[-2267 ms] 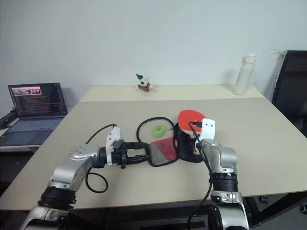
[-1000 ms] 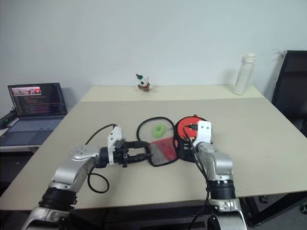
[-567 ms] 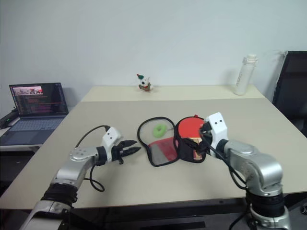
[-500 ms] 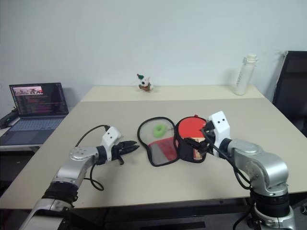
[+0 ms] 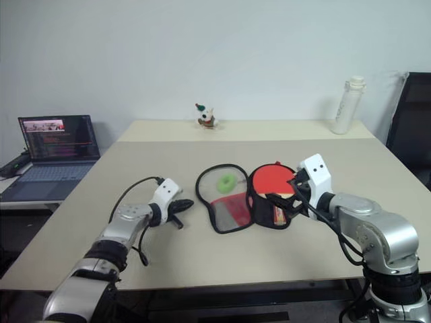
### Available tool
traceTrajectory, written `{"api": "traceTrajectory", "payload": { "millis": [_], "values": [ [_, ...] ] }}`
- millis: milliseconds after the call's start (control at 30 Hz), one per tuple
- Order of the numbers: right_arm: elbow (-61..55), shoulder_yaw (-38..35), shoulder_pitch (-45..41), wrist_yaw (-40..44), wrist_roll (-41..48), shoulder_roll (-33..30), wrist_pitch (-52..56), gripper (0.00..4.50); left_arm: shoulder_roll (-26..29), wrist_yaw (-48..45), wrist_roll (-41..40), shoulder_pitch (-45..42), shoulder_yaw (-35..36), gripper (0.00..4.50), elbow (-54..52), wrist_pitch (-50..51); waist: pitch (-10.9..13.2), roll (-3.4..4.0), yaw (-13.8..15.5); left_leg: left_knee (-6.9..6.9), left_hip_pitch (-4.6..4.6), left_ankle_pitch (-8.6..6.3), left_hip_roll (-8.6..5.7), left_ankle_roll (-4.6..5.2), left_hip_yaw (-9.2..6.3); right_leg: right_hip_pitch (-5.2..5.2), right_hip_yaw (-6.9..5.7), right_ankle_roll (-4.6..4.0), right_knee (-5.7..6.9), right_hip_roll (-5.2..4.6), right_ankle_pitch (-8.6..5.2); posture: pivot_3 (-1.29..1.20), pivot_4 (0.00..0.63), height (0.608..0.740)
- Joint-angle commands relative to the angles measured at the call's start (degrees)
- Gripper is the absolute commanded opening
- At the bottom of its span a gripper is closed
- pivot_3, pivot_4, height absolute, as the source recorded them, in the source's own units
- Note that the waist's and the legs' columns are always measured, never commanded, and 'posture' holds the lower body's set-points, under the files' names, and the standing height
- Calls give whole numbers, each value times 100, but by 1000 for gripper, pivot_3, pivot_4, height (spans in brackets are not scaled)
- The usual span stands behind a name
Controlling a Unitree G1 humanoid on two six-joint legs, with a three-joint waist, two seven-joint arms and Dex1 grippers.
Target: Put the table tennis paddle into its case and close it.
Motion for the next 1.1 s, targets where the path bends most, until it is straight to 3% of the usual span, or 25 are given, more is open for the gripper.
{"api": "traceTrajectory", "payload": {
  "millis": [33,467,800,967,1100],
  "values": [
    [-255,-59,94,268,123,-235,-251,4449,-266,-82,-33,-132,-18,22,36,78,-1,-2,32,1,0,0,-1,0,-1,1,-1,0,0,-1,0,0,150,740],
    [-224,-303,429,637,353,-740,-384,4449,-1078,-389,-415,-1219,199,22,-234,354,7,-16,124,11,-30,0,-8,0,-17,-12,-20,7,-3,-2,-3,0,150,740],
    [313,-906,402,655,485,-1115,-383,4449,-2310,-80,-534,-2392,303,22,552,50,11,-21,141,14,-42,0,-15,0,-22,-12,-27,10,-11,-4,-4,0,150,740],
    [574,-957,401,402,345,-1086,-396,4449,-2220,-180,-454,-2273,285,22,605,-47,12,-22,8,12,-40,0,-9,0,-19,-21,-22,10,-1,0,-4,0,150,740],
    [910,-904,329,156,291,-925,-352,4449,-1822,-447,-551,-1938,357,22,304,30,11,-20,-37,12,-35,0,-8,0,-15,-21,-15,9,2,2,-4,0,150,740]
  ]
}}
